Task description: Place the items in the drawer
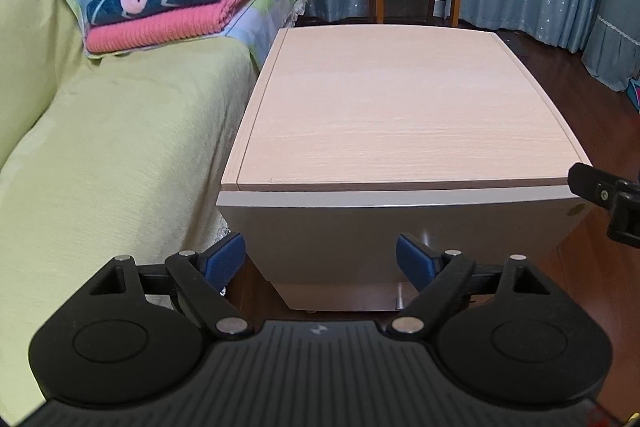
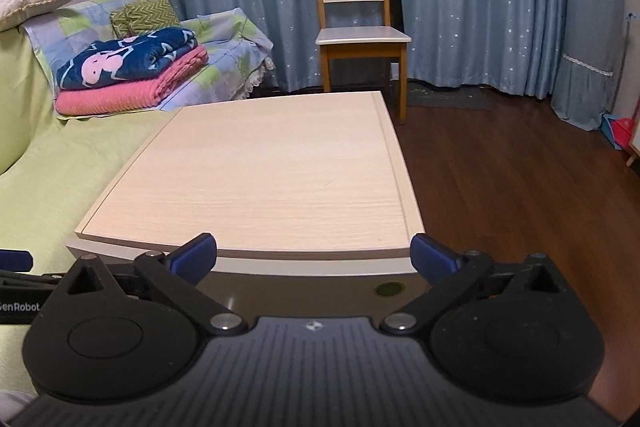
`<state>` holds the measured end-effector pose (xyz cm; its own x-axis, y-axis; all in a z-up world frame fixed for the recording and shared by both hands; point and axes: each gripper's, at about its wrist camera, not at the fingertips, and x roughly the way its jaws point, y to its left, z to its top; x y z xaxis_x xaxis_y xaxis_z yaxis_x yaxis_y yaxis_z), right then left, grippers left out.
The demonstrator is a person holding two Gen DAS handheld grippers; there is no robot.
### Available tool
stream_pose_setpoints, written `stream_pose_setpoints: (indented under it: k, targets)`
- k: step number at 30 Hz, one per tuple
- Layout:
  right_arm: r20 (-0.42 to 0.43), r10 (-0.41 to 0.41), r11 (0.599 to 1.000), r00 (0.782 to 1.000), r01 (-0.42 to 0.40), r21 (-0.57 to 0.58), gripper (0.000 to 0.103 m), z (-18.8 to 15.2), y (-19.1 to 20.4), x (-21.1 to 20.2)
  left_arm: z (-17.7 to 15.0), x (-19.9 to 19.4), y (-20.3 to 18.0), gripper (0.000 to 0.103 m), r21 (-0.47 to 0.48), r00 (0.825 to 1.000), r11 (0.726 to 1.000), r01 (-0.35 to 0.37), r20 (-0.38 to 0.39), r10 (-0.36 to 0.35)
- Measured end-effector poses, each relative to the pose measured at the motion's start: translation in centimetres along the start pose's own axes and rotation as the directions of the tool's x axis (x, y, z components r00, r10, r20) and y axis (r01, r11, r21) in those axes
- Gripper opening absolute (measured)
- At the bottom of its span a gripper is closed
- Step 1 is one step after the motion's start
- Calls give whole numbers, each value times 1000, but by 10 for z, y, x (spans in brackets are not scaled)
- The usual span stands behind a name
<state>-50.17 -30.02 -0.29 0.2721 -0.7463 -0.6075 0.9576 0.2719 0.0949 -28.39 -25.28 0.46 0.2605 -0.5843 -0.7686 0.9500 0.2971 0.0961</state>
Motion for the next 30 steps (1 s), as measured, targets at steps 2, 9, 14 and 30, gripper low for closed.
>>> stream_pose_setpoints:
  k: [2,9,14,30]
  targets:
    - [-3,-22,1000,1000,22,-2,102,-1,1,-4,-2,-8,-3,88,-4,1000,1000,1,9,-1]
    - [14,-86,996,996,85,21,102,-10,-2,-21,-9,-33,-5,91,-59,1000,998,4,22,-3]
    - [15,-62,997,998,62,42,102,-14,-9,-38,-16,-53,-5,91,-71,999,997,-6,39,9]
    - [-24,-18,1000,1000,18,-24,102,-56,-12,-84,-61,-111,-33,92,41,993,999,-35,117,30]
